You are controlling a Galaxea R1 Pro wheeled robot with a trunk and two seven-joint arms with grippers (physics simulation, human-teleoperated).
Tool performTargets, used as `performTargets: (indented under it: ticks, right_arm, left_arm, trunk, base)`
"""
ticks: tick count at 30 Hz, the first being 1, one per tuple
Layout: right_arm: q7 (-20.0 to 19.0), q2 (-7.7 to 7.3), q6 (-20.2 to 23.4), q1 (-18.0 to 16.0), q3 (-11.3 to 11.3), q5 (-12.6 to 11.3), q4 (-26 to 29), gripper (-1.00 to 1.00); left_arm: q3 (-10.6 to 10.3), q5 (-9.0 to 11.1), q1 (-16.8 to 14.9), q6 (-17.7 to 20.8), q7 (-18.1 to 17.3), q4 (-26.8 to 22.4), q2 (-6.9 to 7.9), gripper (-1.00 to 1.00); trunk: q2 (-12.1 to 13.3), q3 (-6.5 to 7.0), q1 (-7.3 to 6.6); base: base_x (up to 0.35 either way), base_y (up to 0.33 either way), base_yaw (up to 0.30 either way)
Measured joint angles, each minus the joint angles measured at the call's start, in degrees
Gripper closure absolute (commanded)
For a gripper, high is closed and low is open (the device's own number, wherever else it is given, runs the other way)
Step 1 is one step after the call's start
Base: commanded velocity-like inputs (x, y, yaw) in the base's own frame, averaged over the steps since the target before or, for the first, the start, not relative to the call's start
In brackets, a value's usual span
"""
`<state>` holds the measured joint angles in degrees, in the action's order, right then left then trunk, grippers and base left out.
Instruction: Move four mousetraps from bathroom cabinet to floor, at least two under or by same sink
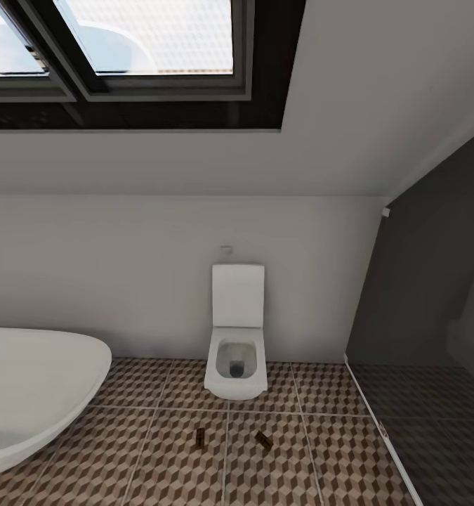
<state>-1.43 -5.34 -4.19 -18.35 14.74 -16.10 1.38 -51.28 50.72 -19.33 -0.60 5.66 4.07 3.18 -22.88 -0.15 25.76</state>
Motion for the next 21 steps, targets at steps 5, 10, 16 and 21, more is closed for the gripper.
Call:
performTargets:
  ticks: [5, 10, 16, 21]
  right_arm:
    - [0.0, 0.01, -0.6, 0.0, 0.0, 0.0, 0.0, -1.0]
    - [0.0, 0.01, -0.7, 0.0, 0.0, 0.0, 0.0, -1.0]
    - [0.0, 0.04, -0.8, 0.0, 0.0, 0.0, 0.0, -1.0]
    - [0.0, 0.0, -0.8, 0.0, 0.0, 0.0, 0.0, -1.0]
  left_arm:
    - [0.0, 0.0, 0.0, 0.0, 0.0, 0.0, 0.0, -1.0]
    - [0.0, 0.0, 0.0, 0.0, 0.0, 0.0, 0.01, -1.0]
    - [0.0, 0.0, 0.0, 0.0, 0.0, 0.0, 0.01, -1.0]
    - [0.0, 0.0, 0.0, 0.0, 0.0, 0.0, 0.01, -1.0]
  trunk:
    - [0.0, 0.0, 0.0]
    - [0.0, 0.0, 0.0]
    - [0.0, 0.0, 0.0]
    - [0.0, 0.0, 0.0]
  base:
    - [0.0, 0.0, 0.0]
    - [0.0, 0.0, 0.0]
    - [0.0, 0.0, 0.0]
    - [0.0, 0.0, 0.0]
